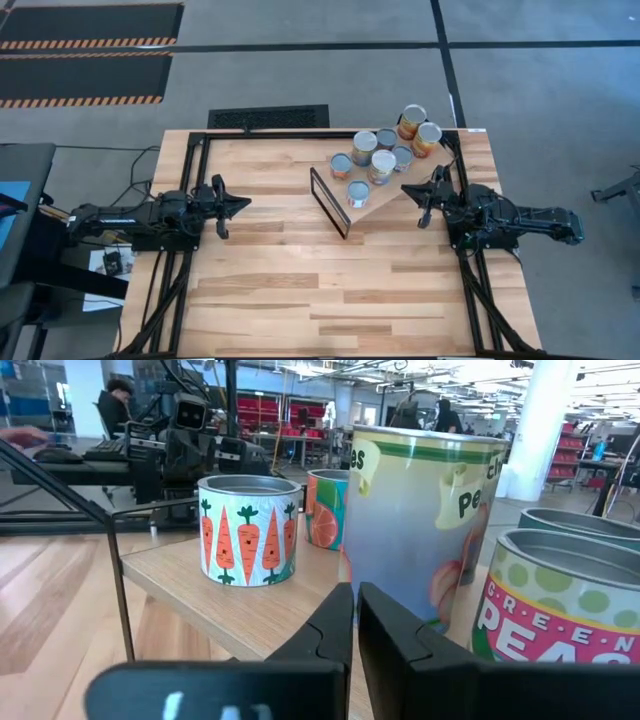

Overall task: Pick and place cans onto a shelf
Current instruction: Return to Home Position

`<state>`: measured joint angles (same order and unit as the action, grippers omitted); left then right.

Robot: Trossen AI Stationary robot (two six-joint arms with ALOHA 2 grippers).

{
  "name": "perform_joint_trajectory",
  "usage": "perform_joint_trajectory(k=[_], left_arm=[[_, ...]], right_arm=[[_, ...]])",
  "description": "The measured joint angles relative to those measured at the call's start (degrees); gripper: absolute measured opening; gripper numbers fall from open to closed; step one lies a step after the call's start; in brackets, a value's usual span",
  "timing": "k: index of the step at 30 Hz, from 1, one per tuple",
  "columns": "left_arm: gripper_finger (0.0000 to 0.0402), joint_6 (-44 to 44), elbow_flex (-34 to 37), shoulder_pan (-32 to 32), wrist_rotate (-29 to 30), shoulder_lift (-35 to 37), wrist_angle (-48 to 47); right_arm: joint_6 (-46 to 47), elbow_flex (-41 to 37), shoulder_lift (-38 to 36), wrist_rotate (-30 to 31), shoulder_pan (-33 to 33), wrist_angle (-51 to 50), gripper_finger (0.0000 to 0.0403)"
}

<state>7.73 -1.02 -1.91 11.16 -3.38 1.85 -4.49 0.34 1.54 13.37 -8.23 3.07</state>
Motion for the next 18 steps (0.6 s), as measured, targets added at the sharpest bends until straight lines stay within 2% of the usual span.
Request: perform_joint_trajectory(k=[18], left_arm=[[0.0000,0.3,0.0,0.0,0.0,0.0,0.0]], right_arm=[[0.0,0.0,0.0,0.0,0.0,0.0,0.0043]])
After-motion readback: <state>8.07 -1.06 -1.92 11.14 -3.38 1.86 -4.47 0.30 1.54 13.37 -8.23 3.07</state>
